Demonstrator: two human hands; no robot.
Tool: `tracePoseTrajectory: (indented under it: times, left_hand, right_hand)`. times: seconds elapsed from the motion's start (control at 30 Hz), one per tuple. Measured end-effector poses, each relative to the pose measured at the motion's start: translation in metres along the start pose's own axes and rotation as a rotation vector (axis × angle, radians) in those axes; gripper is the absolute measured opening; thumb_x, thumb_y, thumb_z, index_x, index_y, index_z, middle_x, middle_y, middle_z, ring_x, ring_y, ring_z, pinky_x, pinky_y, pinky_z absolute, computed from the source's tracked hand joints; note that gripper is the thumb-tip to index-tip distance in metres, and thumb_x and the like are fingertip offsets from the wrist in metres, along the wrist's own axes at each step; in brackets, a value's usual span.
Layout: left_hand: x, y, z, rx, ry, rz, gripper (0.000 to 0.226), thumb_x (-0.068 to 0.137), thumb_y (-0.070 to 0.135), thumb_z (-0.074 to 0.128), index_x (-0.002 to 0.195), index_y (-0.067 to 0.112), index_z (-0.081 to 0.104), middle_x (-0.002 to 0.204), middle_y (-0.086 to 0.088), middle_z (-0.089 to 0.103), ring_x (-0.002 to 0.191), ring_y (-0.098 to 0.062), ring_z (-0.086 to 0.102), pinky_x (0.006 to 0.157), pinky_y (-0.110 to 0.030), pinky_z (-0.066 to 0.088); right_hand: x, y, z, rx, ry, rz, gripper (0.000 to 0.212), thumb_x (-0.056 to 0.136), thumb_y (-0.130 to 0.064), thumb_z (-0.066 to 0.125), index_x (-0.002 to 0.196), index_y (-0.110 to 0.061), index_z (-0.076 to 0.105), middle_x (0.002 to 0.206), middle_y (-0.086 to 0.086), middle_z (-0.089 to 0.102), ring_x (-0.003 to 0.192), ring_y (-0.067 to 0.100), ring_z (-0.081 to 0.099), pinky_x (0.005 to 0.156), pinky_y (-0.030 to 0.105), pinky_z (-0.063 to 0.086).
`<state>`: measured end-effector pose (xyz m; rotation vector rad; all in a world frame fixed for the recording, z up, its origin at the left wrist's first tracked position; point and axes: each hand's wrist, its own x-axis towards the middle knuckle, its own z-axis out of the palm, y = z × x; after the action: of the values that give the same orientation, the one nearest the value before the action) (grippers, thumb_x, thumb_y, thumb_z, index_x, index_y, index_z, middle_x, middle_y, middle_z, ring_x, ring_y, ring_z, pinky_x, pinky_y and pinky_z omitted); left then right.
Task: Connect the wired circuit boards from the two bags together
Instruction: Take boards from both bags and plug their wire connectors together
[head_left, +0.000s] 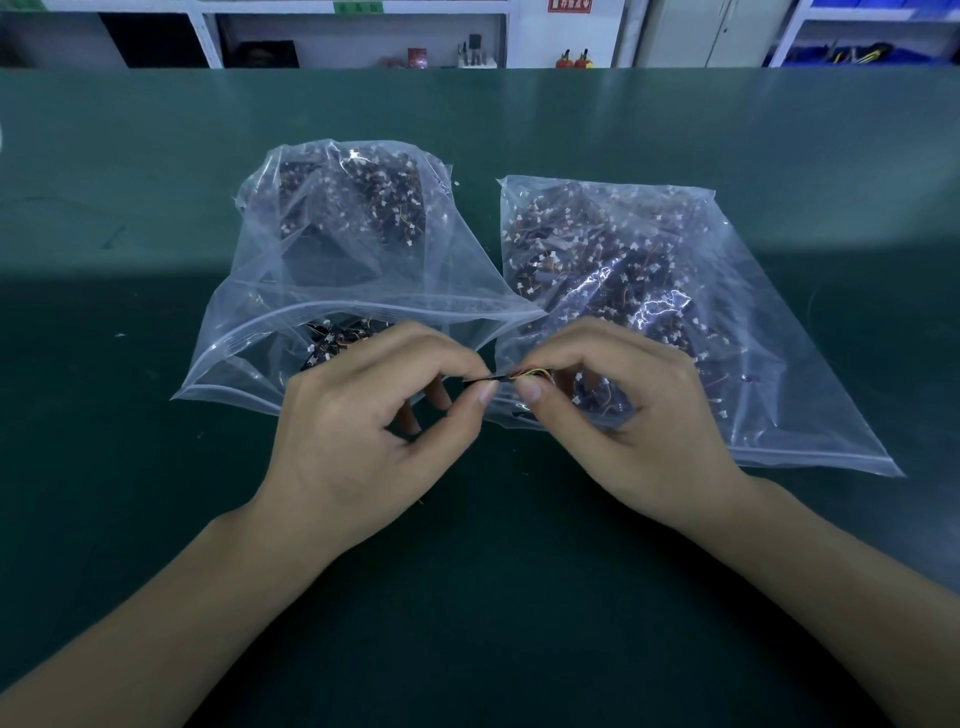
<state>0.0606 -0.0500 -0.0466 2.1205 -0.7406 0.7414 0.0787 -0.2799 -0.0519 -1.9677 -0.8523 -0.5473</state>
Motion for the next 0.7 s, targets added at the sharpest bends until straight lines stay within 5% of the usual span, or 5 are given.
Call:
tracePoseTrajectory:
  times: [0.5,0.63,0.7]
  left_hand:
    - [-0.002,-0.004,0.001,0.043,-0.003,0.001,0.011,0.103,0.018,0.072,0.096,0.013,0.080,0.091,0.007,0.071,0.078,-0.016,0.068,0.058,-0.036,0.053]
    - [0.000,-0.012,-0.001,0.069,0.078,-0.024,0.013,0.104,0.023,0.073,0.107,0.015,0.084,0.095,0.006,0.075,0.075,-0.022,0.070,0.061,-0.039,0.053]
    - [0.001,-0.015,-0.004,0.069,0.100,-0.031,0.015,0.104,0.022,0.073,0.115,0.016,0.083,0.098,0.007,0.076,0.074,-0.022,0.069,0.063,-0.037,0.053]
  right_hand:
    - [0.002,0.001,-0.002,-0.040,-0.017,0.001,0.008,0.101,-0.014,0.072,0.099,-0.007,0.076,0.089,-0.008,0.068,0.079,0.012,0.062,0.074,0.016,0.043]
    - [0.001,0.014,-0.010,-0.271,-0.111,-0.007,0.032,0.094,-0.035,0.081,0.117,-0.014,0.074,0.107,-0.020,0.061,0.092,0.004,0.056,0.088,0.029,0.048]
    - [0.000,0.019,-0.012,-0.357,-0.177,0.019,0.037,0.088,-0.031,0.084,0.121,-0.019,0.071,0.114,-0.017,0.062,0.095,0.005,0.053,0.095,0.036,0.050]
